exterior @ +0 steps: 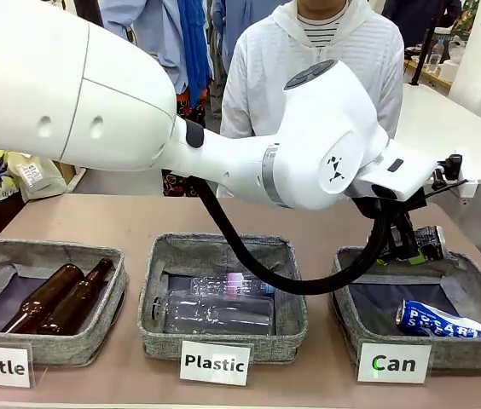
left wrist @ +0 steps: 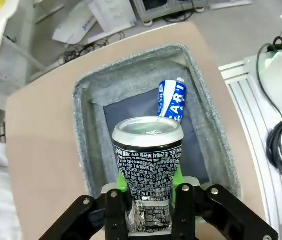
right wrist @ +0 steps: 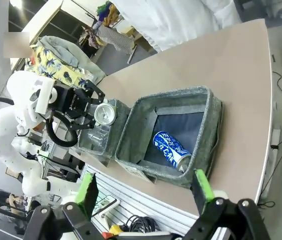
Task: Sort the can waste into the basket.
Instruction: Pick up the can waste from the table and place it in the right Fabric basket.
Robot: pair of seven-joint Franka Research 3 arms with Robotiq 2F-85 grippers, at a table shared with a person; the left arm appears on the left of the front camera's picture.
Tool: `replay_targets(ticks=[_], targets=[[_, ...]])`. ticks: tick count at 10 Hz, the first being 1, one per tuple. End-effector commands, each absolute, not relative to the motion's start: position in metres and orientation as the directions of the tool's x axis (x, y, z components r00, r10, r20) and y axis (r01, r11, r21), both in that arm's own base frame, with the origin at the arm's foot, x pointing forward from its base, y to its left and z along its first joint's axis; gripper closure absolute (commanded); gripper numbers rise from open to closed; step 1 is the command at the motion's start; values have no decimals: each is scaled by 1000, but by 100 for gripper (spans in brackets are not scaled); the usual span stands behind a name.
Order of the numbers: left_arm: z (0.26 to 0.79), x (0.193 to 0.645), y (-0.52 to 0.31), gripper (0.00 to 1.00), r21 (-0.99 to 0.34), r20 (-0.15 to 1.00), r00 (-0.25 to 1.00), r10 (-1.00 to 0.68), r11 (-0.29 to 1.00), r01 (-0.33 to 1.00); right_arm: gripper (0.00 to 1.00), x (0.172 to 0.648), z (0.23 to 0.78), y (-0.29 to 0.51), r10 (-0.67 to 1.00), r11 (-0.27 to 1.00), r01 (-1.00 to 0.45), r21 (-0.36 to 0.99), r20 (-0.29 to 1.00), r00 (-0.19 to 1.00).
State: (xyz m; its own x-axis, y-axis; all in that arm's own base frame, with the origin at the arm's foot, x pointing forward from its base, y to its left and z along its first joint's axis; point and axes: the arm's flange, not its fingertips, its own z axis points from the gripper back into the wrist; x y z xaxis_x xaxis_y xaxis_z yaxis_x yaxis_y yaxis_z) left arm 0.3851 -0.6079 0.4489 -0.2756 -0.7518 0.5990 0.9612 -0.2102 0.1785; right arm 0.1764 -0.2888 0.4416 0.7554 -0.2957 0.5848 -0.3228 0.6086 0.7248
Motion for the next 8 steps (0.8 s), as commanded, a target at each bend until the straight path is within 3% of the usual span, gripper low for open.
replay_targets(ticks=[1,2,8], targets=[[458,384,-606,7,168,595,-274,-756,-216,962,0,177,447,-288,-309,608,-320,727,588,748],[458,383,-605,0,163,604,-275,-748,-222,961,0,177,447,-288,-309,608,-320,727,588,748],[482,382,-562,0,165,618,-265,-740,-207,964,0,176,442,-289,-296,609,-322,725,585,755]])
